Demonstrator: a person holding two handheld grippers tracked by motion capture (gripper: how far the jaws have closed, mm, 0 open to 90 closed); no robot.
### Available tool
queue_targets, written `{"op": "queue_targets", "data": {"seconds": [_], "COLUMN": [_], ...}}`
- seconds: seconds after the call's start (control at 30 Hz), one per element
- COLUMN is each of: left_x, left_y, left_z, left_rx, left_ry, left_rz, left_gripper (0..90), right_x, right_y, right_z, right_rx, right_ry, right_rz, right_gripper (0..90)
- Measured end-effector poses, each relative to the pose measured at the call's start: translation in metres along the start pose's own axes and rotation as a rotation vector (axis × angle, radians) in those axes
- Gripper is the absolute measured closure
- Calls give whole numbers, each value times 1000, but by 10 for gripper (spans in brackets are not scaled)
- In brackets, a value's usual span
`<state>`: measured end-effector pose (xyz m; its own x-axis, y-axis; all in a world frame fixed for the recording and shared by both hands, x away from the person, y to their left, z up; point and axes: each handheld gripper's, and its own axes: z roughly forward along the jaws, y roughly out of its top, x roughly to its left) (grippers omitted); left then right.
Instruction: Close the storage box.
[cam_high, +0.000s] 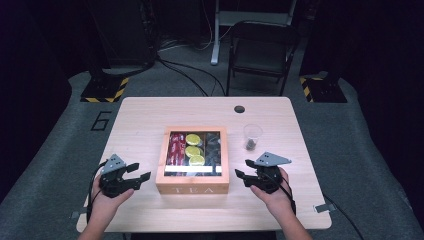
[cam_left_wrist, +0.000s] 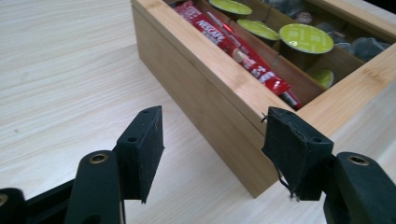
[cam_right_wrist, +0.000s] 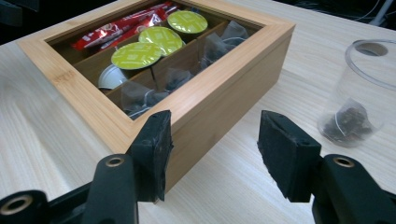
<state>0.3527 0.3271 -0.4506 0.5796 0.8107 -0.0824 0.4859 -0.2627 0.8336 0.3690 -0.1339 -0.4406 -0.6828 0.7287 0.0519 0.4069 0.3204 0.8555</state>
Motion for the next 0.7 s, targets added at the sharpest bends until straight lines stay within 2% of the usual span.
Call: {"op": "queue_targets", "data": {"seconds": [0.23,0.33,0.43,0.5,0.53,0.7], "left_x": [8,13,19,24,25,29], "left_y": [-5,-7,-11,-14,-15,-19], "left_z": [0,2,5,8,9,11], "left_rx": [-11,3,7,9,11,32], "left_ry": [35,49,56,54,55,74], "left_rz": [-21,-28,-50,-71,-76,-76], "left_gripper": [380,381,381,381,381,381], "right_x": [-9,-11,-12,-12,-11,-13], "right_y": [-6,-9,-12,-15,-16,-20], "right_z": [2,4,7,9,11,17], "right_rx": [11,16,19,31,37,63], "right_ry": [-22,-35,-22,-23,-25,-38], "right_rz": [13,28,40,28,43,21], "right_gripper": [441,442,442,442,442,443]}}
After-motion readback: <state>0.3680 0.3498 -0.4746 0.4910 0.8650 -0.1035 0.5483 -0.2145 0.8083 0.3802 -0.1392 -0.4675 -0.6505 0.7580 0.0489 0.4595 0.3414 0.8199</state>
